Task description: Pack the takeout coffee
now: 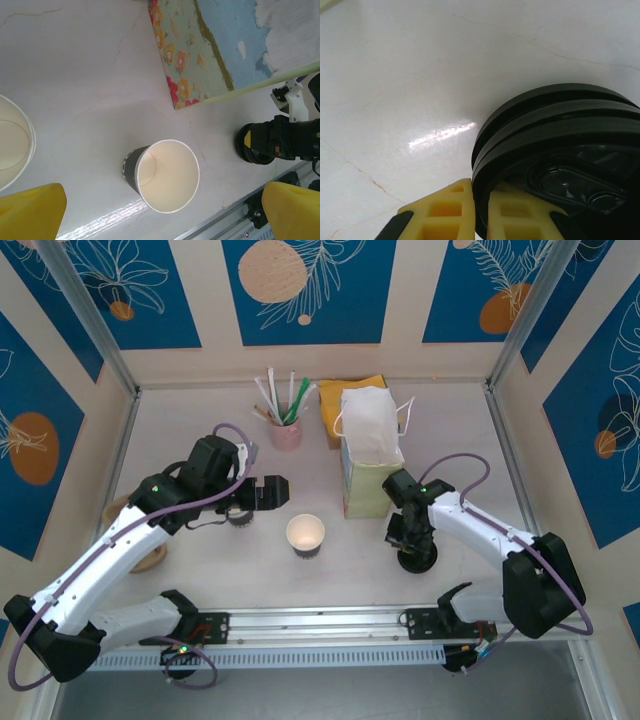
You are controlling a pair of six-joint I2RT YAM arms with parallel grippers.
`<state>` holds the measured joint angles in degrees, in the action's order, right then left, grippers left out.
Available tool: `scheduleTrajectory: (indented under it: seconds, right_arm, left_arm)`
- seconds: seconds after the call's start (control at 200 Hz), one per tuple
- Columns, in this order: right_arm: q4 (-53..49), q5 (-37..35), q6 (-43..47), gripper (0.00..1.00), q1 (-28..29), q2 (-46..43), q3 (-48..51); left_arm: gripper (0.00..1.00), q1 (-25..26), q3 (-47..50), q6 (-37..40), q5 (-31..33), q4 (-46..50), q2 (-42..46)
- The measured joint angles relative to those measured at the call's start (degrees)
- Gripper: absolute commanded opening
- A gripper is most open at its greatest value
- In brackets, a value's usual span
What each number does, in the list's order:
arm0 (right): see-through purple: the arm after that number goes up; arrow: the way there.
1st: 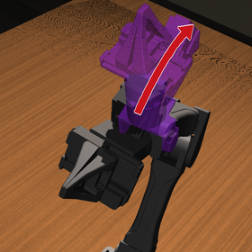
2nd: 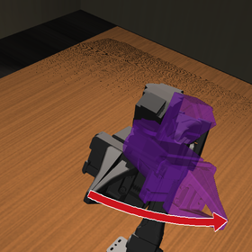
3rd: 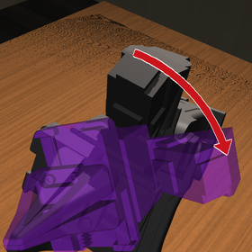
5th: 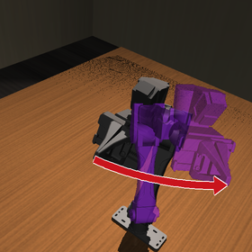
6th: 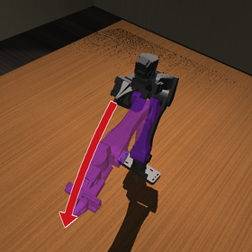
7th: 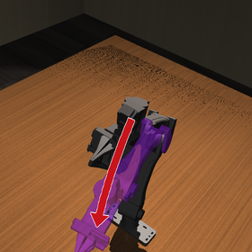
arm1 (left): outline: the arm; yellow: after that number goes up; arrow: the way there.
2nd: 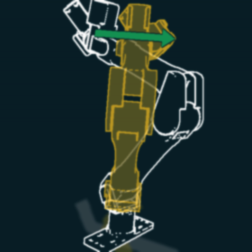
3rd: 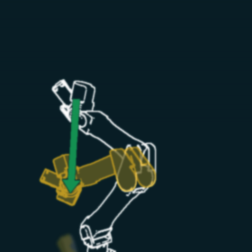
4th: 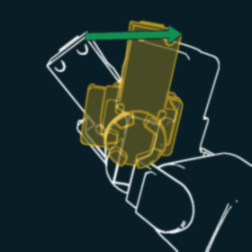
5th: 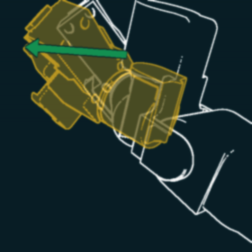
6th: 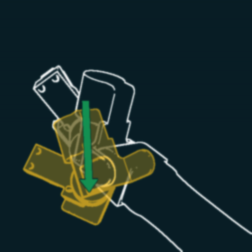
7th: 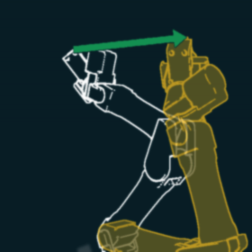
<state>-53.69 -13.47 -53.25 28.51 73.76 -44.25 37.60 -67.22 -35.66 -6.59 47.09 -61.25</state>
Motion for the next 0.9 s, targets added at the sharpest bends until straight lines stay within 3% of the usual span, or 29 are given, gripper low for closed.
scheduleTrajectory:
  seconds: [0.555,0.895]
  right_arm:
    - [-4.5,-0.3,-0.4,0.11,0.9,-5.4,-2.3]
    - [-8.0,-1.2,-1.6,0.11,6.2,-12.3,-10.8]
  left_arm:
    - [1.00,-0.7,0.0,0.2,-1.0,0.0,-0.1]
    - [0.98,-1.2,0.0,0.0,-3.5,-2.5,-0.9]
